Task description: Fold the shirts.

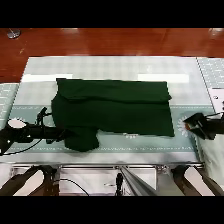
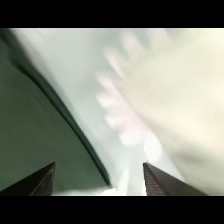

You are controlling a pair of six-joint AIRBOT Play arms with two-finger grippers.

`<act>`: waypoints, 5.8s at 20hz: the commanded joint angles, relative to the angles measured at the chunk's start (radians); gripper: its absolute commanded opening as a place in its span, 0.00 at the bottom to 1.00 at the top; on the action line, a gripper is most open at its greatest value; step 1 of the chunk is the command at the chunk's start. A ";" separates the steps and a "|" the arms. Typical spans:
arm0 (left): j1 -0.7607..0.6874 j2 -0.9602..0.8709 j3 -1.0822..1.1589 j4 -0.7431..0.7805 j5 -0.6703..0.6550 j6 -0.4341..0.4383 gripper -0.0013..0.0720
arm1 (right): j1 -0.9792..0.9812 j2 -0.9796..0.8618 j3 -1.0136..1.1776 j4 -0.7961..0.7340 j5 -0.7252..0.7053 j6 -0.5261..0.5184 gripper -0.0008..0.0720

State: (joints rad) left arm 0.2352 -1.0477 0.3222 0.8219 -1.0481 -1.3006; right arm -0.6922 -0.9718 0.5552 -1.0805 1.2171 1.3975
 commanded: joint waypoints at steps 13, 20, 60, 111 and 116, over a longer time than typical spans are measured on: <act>-0.007 0.001 -0.002 -0.023 0.005 0.014 0.06 | 0.315 -0.178 -0.043 0.204 -0.118 -0.004 0.82; -0.002 0.001 0.047 -0.034 -0.033 0.021 0.06 | 0.339 -0.229 0.113 0.162 -0.024 -0.056 0.04; -0.210 -0.235 0.780 0.328 0.112 -0.332 0.97 | 0.382 -0.961 0.899 0.383 0.103 -0.114 0.36; -0.134 0.468 0.812 0.221 -0.217 -0.151 0.05 | 1.267 -0.986 1.331 0.309 -0.162 0.147 0.04; -0.136 0.468 0.560 0.166 -0.176 -0.181 0.05 | 1.283 -1.075 1.389 0.447 -0.208 0.111 0.87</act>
State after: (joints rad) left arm 0.0963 -0.6022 1.0233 1.0080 -1.2575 -1.4776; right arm 0.5766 -1.9877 1.9041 -0.7227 1.0317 1.5379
